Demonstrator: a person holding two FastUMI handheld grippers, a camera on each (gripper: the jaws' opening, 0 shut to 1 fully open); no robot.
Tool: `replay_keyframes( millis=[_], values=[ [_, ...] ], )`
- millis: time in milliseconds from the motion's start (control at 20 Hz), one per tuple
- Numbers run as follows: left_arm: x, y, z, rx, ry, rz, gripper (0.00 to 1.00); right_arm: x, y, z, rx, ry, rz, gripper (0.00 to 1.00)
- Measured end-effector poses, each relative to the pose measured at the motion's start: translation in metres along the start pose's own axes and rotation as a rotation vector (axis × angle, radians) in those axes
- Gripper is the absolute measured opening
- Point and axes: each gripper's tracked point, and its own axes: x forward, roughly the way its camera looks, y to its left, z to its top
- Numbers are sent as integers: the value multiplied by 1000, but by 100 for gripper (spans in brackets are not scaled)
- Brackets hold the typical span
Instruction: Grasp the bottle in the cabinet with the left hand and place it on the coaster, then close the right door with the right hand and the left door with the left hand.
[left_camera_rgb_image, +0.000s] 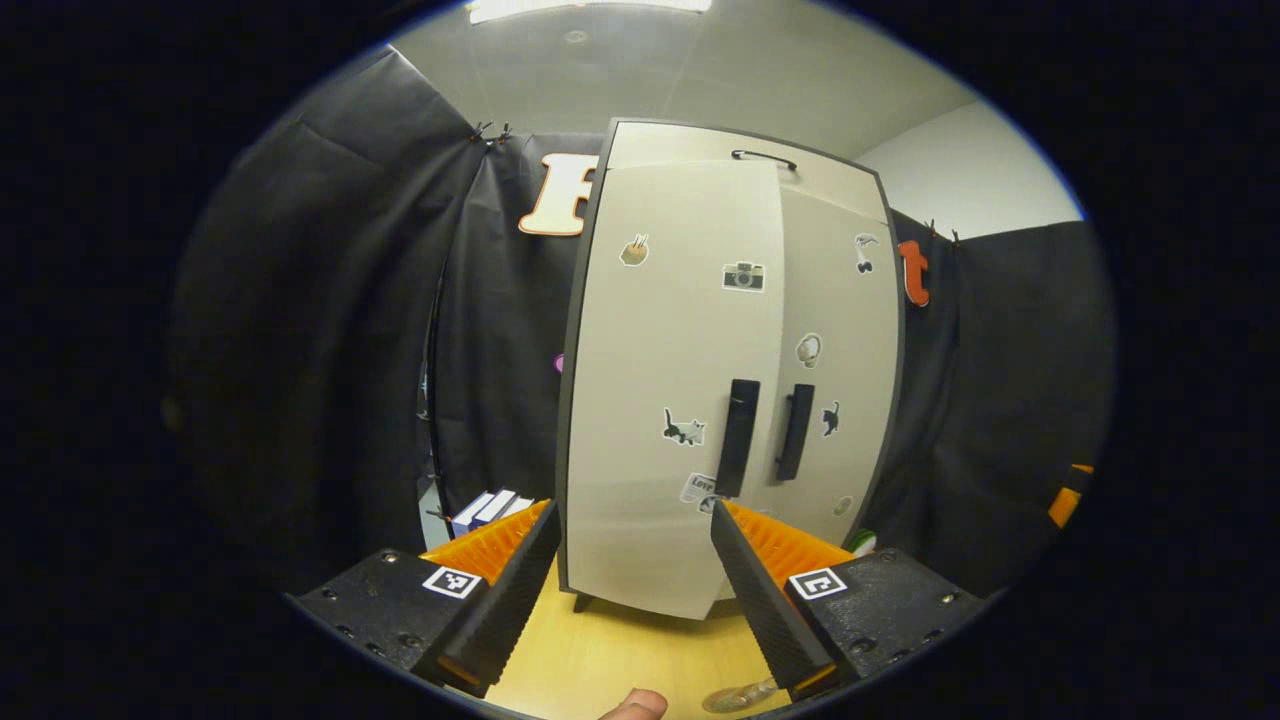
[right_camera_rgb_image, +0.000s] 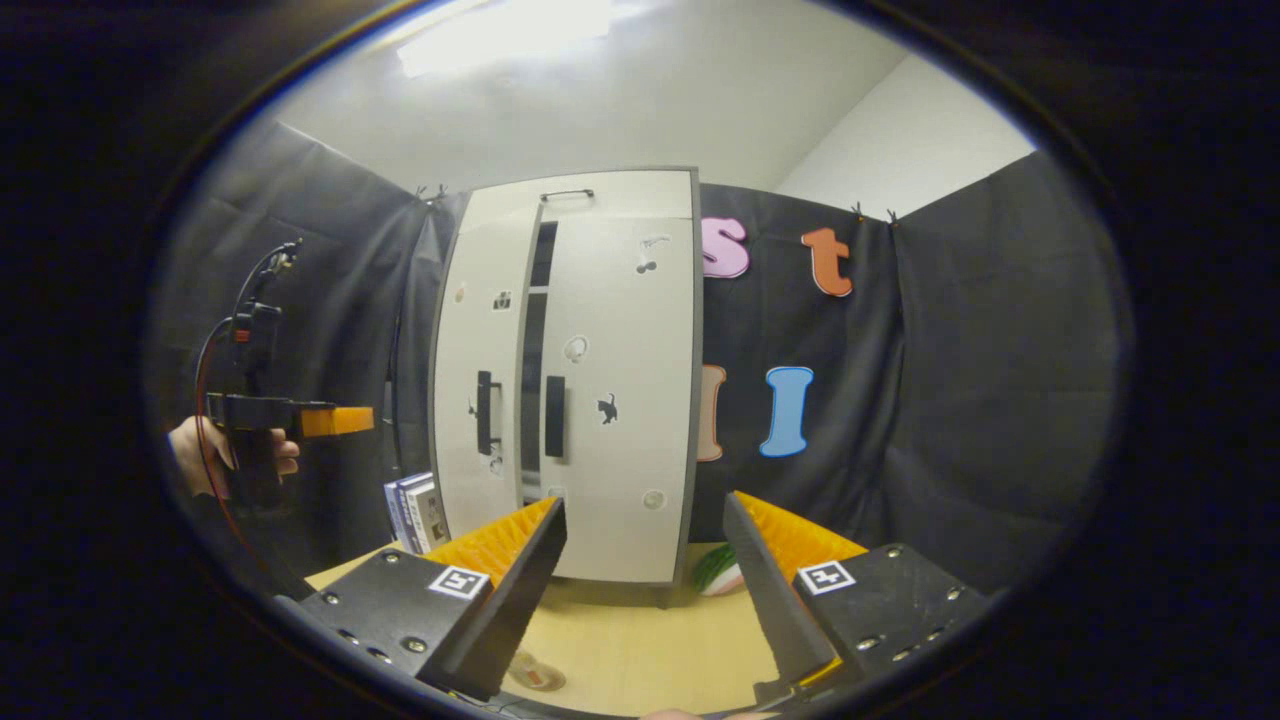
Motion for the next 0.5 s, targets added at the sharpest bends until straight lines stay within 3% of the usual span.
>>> replay_keyframes(
  millis=[50,100,300,500],
  values=[
    [-6,-5,2,-4,-5,-5,92,-2,0,3,2,-9,2,96],
    [-12,-10,0,-2,0,-11,96,-4,-1,4,4,-14,-2,96],
    [-34,-30,-8,27,6,-40,92,-11,-4,5,8,-13,-18,96],
    [-51,-39,-16,45,21,-52,96,-15,1,-2,1,8,-4,96]
  ],
)
